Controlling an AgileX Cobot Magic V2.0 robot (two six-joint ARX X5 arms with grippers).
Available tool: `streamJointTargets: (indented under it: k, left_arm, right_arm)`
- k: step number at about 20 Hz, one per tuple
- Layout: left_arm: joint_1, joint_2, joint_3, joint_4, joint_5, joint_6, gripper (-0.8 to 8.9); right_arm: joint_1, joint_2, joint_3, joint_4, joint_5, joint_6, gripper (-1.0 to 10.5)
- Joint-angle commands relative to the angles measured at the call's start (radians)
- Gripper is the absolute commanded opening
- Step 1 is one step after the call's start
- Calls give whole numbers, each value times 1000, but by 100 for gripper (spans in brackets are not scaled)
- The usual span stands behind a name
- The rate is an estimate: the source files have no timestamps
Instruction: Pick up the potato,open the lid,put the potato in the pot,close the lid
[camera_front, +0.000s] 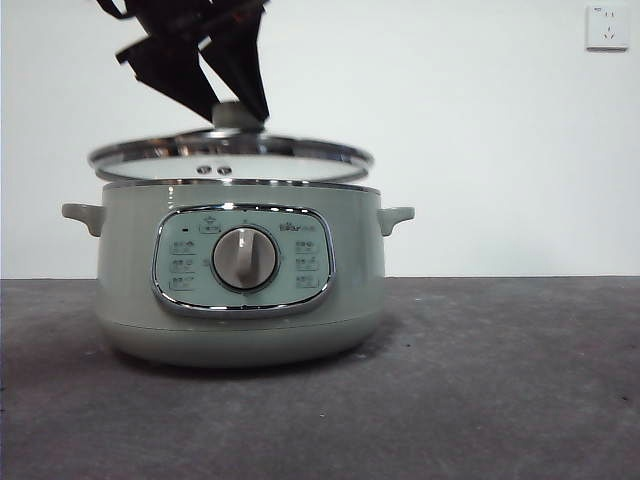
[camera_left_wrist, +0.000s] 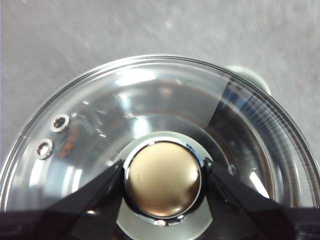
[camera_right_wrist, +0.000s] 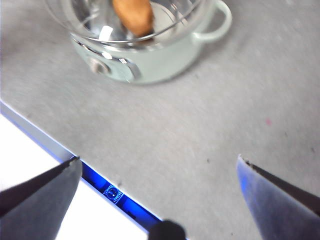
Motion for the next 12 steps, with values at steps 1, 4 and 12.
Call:
streamJointTargets:
  k: [1,4,12]
  left_arm:
    - [-10,9,6,40,-3,-1,-5]
    - [-11,37,6,37,-3,-2,-5]
    - [-10,54,6,48,-24,13,-5]
  right_arm:
    - [1,-31,-36,-23,7,36,756]
    - [1,-61,-47,-23,7,43,756]
    - [1,-70,-47,-23,7,50,756]
